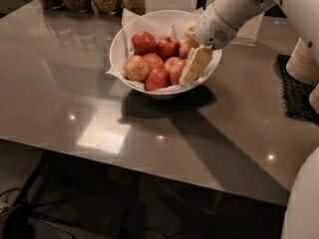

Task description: Pick apple from white bowl

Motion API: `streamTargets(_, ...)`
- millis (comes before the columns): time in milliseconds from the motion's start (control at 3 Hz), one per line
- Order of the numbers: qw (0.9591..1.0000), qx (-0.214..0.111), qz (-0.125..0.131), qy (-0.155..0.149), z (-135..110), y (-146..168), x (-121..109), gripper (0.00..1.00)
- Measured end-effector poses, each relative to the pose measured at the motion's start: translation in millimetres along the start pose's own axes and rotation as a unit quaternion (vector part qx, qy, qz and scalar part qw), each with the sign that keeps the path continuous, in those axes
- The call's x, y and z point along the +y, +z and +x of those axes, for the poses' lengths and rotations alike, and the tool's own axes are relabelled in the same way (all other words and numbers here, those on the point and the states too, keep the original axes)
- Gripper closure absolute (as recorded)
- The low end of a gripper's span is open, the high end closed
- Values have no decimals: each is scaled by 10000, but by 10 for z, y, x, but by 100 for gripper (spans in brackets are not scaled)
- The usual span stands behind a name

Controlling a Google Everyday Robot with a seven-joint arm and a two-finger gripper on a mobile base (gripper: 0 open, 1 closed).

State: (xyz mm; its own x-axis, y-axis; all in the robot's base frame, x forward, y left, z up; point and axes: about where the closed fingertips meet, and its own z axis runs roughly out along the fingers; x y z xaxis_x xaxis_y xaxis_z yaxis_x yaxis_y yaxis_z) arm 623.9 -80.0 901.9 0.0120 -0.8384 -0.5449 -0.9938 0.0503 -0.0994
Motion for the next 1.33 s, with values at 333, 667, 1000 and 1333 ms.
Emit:
streamTargets(333, 10000, 0, 0, 0, -52, -78, -8, 100)
streamTargets(667, 10000, 0, 0, -1, -53, -79, -8, 100)
streamTargets(1000, 9997, 145, 86, -148, -199, -168, -23, 100)
streamTargets(1333, 9978, 382, 422, -329, -415, -420, 23, 100)
